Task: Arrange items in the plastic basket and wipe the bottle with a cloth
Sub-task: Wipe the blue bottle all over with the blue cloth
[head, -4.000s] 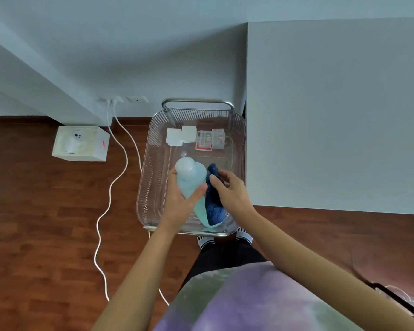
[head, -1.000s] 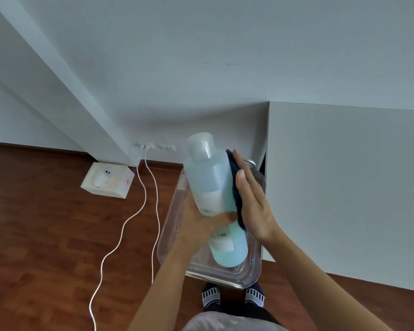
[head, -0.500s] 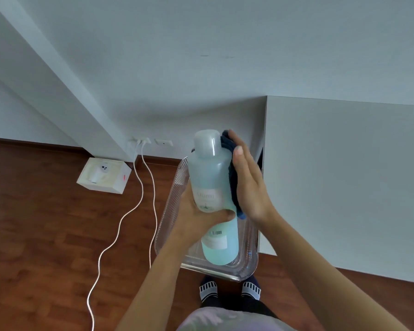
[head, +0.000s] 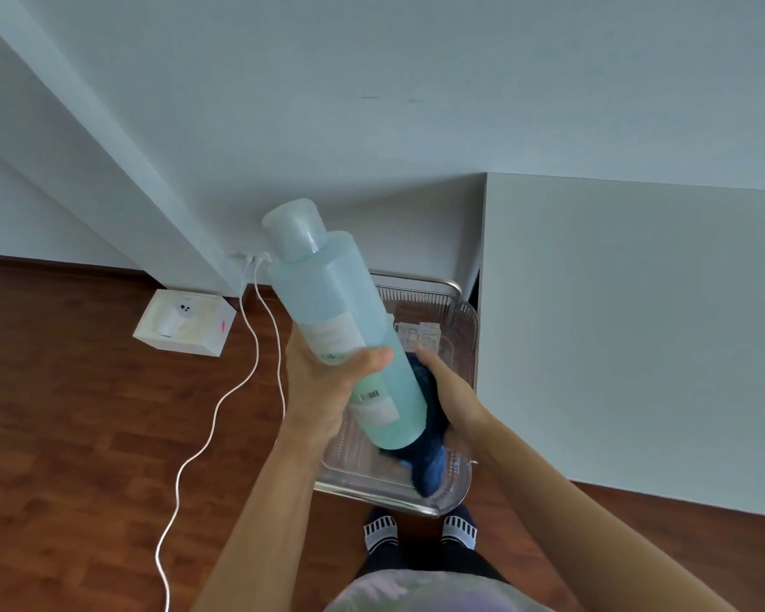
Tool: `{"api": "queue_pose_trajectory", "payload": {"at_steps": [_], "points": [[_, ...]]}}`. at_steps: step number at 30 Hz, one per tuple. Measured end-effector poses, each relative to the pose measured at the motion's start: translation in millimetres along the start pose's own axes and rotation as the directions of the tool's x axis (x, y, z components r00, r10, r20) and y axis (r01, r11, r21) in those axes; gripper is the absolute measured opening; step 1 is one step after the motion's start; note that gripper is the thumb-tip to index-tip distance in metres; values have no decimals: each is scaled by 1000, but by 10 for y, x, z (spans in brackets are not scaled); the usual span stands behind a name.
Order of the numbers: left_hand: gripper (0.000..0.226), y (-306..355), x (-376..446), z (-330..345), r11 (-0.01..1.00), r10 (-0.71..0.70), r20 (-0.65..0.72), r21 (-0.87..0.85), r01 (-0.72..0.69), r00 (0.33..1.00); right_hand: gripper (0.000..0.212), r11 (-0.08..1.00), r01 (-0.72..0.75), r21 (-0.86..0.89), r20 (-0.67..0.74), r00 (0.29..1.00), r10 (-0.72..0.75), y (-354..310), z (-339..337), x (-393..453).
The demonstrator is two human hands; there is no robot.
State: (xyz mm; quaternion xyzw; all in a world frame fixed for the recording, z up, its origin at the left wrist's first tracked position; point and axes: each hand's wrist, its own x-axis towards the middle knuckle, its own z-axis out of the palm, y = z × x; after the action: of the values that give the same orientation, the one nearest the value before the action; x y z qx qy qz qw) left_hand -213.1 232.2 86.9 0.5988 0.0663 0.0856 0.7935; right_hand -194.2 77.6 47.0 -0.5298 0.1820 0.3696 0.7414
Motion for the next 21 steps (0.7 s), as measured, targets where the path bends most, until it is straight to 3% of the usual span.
{"api": "queue_pose_trajectory", "payload": {"at_steps": [2,4,7,12,15,18,21], "points": [[55,-41,-41,5,997,-11,-65,-75,6,998,48,974,-104,204,26,995,101,110,-46,77],[52,-110,-83,-8,994,-15,-127,-107,1,992,46,938,-101,332,42,995,92,223,-19,156],[53,-186,-150,-80,999,38,-217,22,-34,976,43,929,-150,339,30,988,149,363,102,270],[68,-484,-355,-333,984,49,-304,176,6,951,45,960,-274,50,-197,940,278,615,149,437],[63,-680,-469,-465,980,38,-344,198,33,938,38,951,-307,-30,-269,919,288,793,142,507],[72,-831,-520,-548,960,18,-409,264,99,912,34,936,-260,-237,-329,928,175,925,64,613],[83,-1020,-601,-684,933,5,-485,316,170,874,41,827,-170,-536,-275,961,19,925,-60,727]]}}
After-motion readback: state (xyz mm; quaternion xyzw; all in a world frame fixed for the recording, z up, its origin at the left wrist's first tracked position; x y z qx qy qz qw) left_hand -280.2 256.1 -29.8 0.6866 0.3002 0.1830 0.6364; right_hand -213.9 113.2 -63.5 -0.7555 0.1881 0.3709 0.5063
